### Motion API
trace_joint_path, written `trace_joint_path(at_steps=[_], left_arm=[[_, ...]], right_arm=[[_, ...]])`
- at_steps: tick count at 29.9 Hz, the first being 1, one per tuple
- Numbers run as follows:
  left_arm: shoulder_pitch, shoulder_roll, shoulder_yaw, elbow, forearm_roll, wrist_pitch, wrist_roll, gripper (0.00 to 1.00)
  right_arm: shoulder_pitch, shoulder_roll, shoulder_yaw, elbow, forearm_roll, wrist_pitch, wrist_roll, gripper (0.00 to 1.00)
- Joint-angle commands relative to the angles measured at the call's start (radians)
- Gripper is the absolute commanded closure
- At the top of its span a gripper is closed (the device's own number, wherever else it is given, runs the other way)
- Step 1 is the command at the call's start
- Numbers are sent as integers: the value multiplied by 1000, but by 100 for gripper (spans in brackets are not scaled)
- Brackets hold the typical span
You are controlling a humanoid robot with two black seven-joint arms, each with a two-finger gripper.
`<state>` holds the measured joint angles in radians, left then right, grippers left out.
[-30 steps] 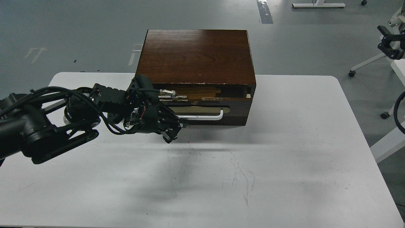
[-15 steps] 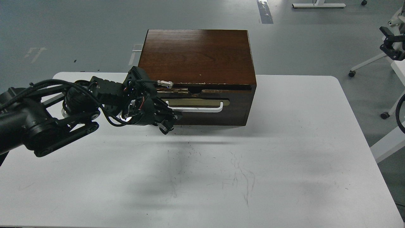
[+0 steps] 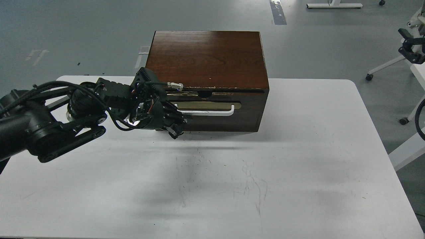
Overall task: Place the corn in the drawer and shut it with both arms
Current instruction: 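Push the drawer front with the left hand into the box until shut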
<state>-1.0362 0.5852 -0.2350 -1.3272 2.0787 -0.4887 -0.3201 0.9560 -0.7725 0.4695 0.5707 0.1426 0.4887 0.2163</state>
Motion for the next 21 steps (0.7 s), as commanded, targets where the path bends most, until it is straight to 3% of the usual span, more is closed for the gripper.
trace_joint_path(at_steps=[1, 21], left_arm=[[-2, -11, -1, 22, 0, 0, 1, 100], [-7, -16, 5, 16, -29, 0, -4, 100]], right_arm=[[0, -1, 0, 0, 0, 0, 0, 0], [-2, -1, 0, 0, 0, 0, 0, 0]])
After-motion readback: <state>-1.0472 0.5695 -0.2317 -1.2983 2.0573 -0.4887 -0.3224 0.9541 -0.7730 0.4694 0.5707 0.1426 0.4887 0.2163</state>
